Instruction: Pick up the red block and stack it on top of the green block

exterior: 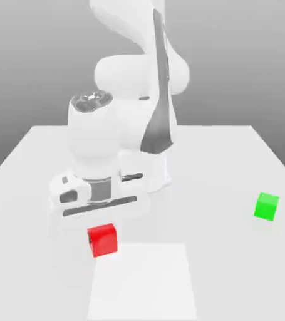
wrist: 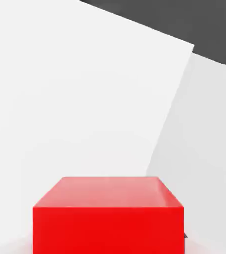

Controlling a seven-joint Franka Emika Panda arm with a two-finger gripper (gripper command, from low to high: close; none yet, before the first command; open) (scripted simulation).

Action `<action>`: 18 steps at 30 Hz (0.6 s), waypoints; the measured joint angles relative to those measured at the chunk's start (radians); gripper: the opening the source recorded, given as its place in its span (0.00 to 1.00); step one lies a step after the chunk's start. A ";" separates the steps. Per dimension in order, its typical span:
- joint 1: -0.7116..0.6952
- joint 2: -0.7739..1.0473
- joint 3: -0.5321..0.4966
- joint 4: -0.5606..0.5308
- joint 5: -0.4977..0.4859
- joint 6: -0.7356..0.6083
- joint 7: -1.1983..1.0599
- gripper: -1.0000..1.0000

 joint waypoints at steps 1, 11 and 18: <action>-0.020 -0.007 0.030 -0.002 0.004 -0.007 -0.015 0.00; 0.479 -0.073 0.299 -0.004 0.060 -0.073 -0.231 0.00; 0.722 -0.124 0.486 -0.005 0.081 -0.117 -0.371 0.00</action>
